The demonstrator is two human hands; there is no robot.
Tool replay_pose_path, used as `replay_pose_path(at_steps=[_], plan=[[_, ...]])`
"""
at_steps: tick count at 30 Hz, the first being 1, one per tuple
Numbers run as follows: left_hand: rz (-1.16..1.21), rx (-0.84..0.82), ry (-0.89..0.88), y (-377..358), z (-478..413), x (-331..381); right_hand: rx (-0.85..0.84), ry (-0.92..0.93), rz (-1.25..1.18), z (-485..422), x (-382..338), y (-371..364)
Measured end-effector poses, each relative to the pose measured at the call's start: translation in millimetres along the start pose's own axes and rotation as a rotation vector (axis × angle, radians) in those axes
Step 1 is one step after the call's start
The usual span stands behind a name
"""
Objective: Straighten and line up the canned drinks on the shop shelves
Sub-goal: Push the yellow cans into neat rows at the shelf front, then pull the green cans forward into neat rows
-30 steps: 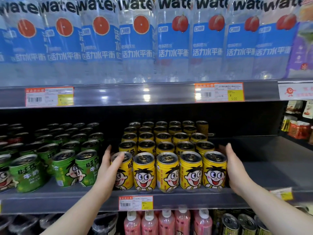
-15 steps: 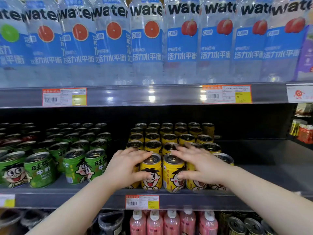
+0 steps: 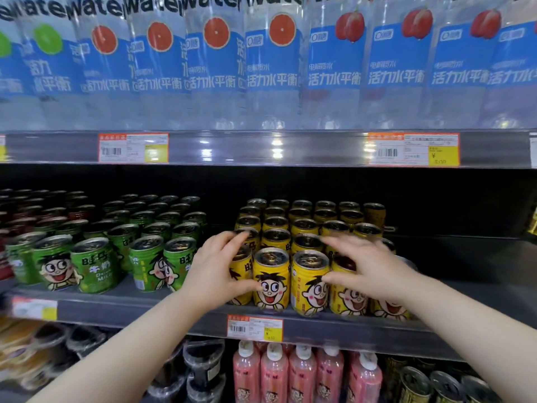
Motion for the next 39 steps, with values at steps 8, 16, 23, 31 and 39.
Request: replay_pose_path(at_steps=[8,16,23,31,39], plan=[[0.683,0.042,0.674,-25,31,-33,0.506,-0.754,-0.906,56,94,-6],[0.545,-0.052,0.544,-29,27,-46,0.087,-0.559,-0.977,63,94,-37],[0.527,-0.031,0.51,-32,26,-52,0.132,-0.584,-0.961,63,97,-37],[0.494,-0.046,0.515,-29,27,-38,0.176,-0.58,-0.856,66,95,-32],[0.301,0.077,0.446,3,31,-25,0.315,-0.386,-0.657,54,142,-42]])
Point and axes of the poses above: each hand's wrist, its own z-axis away from the middle knuckle, its own y-axis out of the back of the hand, x = y × z, the point moved 8 cm from there along -z, towards the middle knuckle, and after that the axes turned 13 degrees about x, right-handed, at the moved point
